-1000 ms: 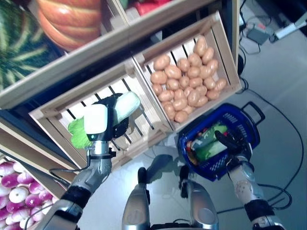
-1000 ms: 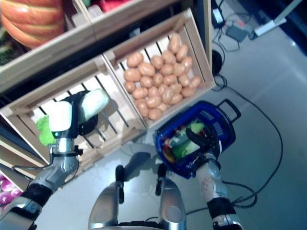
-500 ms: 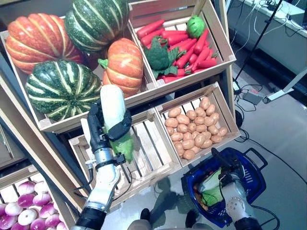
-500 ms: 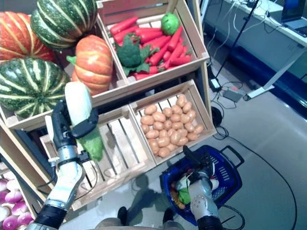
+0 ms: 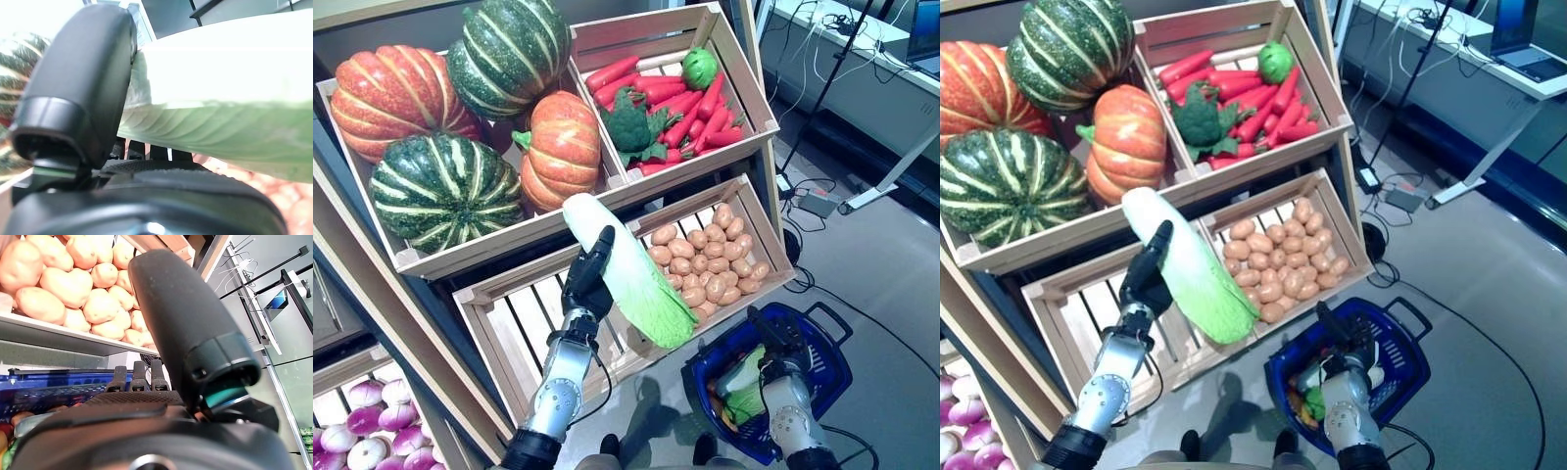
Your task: Put vegetables into the basket
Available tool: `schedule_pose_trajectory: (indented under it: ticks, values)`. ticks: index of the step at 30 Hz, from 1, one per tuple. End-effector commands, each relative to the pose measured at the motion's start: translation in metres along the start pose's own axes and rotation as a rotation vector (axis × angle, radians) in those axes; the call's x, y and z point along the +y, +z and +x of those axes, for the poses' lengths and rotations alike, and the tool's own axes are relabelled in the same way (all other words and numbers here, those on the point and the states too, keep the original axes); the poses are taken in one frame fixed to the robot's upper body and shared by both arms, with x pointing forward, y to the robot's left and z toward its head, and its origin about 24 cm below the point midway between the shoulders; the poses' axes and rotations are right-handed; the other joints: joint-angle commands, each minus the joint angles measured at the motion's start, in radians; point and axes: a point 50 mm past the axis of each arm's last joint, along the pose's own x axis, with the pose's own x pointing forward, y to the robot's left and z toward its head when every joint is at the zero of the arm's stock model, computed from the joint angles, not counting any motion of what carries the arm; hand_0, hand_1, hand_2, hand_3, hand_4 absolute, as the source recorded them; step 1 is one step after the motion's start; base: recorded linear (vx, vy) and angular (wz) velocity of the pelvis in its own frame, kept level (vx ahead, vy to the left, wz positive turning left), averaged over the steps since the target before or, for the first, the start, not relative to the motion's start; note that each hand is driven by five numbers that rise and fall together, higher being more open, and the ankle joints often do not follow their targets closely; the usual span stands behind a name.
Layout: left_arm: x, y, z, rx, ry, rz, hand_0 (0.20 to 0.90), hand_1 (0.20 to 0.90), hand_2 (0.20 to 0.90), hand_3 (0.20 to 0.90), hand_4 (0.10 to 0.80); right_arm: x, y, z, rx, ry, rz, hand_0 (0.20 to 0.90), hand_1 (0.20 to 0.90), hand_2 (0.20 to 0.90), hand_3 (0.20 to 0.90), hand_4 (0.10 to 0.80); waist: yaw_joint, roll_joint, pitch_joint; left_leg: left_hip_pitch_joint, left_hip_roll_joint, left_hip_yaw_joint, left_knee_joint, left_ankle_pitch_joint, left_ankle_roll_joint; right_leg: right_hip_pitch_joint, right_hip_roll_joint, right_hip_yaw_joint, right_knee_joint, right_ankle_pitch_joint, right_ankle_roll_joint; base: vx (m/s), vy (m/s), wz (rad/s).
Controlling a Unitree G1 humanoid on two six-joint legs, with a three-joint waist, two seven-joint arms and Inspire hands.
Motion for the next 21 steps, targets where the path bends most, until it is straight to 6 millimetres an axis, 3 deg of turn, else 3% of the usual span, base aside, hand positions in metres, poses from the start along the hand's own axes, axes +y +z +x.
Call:
schedule_pose_trajectory:
  ticks: [1,9,15,16,21]
  values:
    - [-0.045,0.01,0.005,-0.024,-0.257,-0.1,0.3,0.3,0.3,0.3,0.4,0.01,0.022,-0.002,-0.143,0.025,0.065,0.9,0.9,0.9,0.9,0.8,0.014,-0.018,-0.101,-0.034,-0.039,0.007,0.002,0.018,0.042,-0.006,-0.051,-0.031,0.029,0.073,-0.02,0.0,0.0,0.0]
    - [-0.039,-0.006,0.002,0.073,-0.21,-0.204,0.3,0.3,0.3,0.3,0.4,0.011,0.017,-0.003,-0.122,0.048,0.048,0.9,0.9,0.9,0.9,0.8,0.014,-0.021,-0.117,-0.028,-0.037,0.007,-0.012,0.022,0.042,-0.003,-0.053,-0.027,0.013,0.082,-0.013,0.0,0.0,0.0]
    - [-0.035,-0.007,0.001,0.097,-0.189,-0.15,0.3,0.3,0.3,0.3,0.4,0.017,0.018,-0.005,-0.101,0.124,0.041,0.9,0.9,0.9,0.9,0.8,0.014,-0.021,-0.119,-0.03,-0.034,0.006,-0.014,0.025,0.04,-0.007,-0.054,-0.029,0.013,0.084,-0.011,0.0,0.0,0.0]
    - [-0.035,-0.005,0.0,0.099,-0.176,-0.098,0.3,0.3,0.3,0.3,0.4,0.025,0.021,-0.008,-0.105,0.228,0.008,0.9,0.9,0.9,0.9,0.8,0.013,-0.022,-0.116,-0.03,-0.033,0.006,-0.015,0.025,0.041,-0.008,-0.055,-0.031,0.013,0.084,-0.01,0.0,0.0,0.0]
    - [-0.03,0.004,-0.002,0.102,-0.15,0.009,0.3,0.3,0.3,0.3,0.4,0.041,0.038,-0.013,-0.115,0.43,-0.084,0.9,0.9,0.9,0.9,0.8,0.013,-0.03,-0.112,-0.032,-0.035,0.002,-0.016,0.027,0.041,-0.011,-0.054,-0.034,0.012,0.084,-0.007,0.0,0.0,0.0]
